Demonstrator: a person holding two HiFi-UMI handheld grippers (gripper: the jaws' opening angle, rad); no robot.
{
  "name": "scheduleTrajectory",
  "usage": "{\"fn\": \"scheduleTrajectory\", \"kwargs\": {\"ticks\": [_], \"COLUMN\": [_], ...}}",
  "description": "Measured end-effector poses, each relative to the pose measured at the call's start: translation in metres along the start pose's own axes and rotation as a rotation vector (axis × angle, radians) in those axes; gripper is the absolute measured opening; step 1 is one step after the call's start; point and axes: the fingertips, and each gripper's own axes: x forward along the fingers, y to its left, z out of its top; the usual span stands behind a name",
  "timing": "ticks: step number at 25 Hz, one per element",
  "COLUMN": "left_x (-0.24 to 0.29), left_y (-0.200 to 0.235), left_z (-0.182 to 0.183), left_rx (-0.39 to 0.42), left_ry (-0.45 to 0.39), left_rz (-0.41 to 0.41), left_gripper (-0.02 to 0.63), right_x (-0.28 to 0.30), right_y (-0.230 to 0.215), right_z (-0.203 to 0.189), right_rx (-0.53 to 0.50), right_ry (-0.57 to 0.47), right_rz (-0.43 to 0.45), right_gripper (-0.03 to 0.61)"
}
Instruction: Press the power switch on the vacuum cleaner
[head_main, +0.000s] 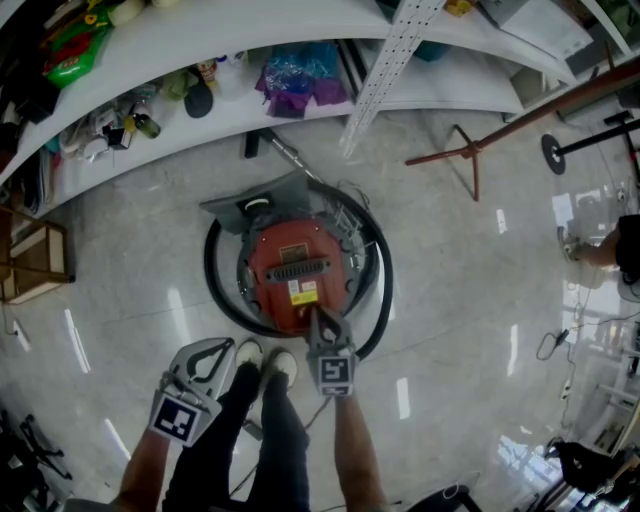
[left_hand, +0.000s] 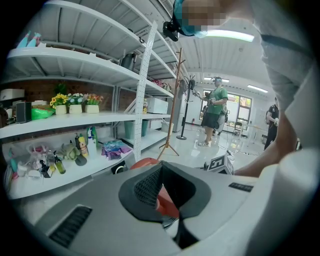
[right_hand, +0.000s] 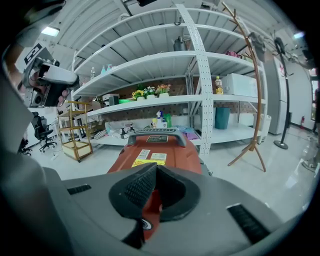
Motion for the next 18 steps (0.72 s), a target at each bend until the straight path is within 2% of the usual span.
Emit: {"fn": "scheduleTrajectory", "kwargs": {"ticks": [4, 10, 18], "left_x": [-0.001, -0.007, -0.011], "left_y": [-0.001, 0.000, -0.001], "left_z": [0.000, 0.002, 0.017], "left_rx": [0.012, -0.005, -0.002], "left_ry": [-0.002, 0.002, -0.010], "left_rz": [-0.007, 0.007, 0.012], "left_gripper": [0.008, 0.008, 0.008], "right_x": [0.000, -0.004, -0.017], "right_y": [-0.001, -0.003, -0.005], "right_z": [0.000, 0.004, 0.023], "right_rx": [-0.010, 0.059, 0.091], "right_ry": [0.012, 0.015, 0.021], "right_rz": [0.006, -0.016, -0.024], "right_gripper": [0.011, 0.011, 0.011]}}
